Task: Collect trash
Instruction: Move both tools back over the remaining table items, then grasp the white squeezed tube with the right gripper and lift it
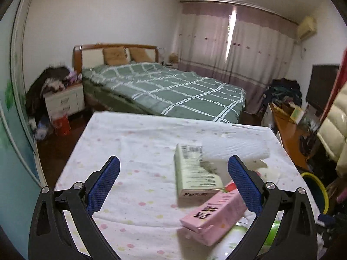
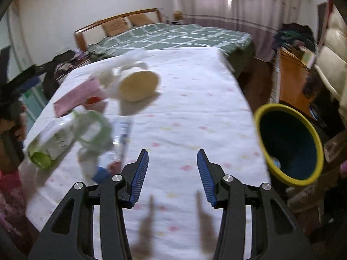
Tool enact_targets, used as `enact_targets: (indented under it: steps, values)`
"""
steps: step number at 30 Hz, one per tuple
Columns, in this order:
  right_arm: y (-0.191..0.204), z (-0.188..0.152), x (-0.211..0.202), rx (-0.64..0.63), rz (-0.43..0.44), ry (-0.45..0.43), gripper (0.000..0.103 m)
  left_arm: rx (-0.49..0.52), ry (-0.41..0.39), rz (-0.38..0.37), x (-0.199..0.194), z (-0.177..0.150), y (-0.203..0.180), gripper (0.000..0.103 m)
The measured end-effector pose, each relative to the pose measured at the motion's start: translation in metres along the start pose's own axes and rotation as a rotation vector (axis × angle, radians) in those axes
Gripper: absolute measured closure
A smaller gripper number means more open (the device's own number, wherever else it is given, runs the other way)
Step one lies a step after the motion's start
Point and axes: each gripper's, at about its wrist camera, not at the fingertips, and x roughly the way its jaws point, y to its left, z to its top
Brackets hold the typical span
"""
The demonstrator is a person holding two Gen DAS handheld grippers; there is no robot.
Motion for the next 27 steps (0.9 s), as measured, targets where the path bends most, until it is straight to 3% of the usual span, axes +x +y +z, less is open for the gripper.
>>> enact_targets:
  steps: [10,19,22,27]
  values:
    - [0.054,0.002,0.006,-0.094,0.127,0.008,0.058,-0.068,-0.015,0.079,0.011,-0.008,0.023,0.005]
    - [0.070,-0.007,0.036,-0.123,0.080,0.080,0.058,-0.062,-0.008,0.057,0.011,-0.011,0.019,0.005]
    - [0.072,-0.008,0.043,-0.131,0.067,0.105,0.076,-0.057,-0.005,0.057,0.009,-0.012,0.016,0.005]
    - [0.064,-0.010,0.031,-0.134,0.055,0.087,0.078,-0.068,0.002,0.060,0.009,-0.012,0.017,0.005]
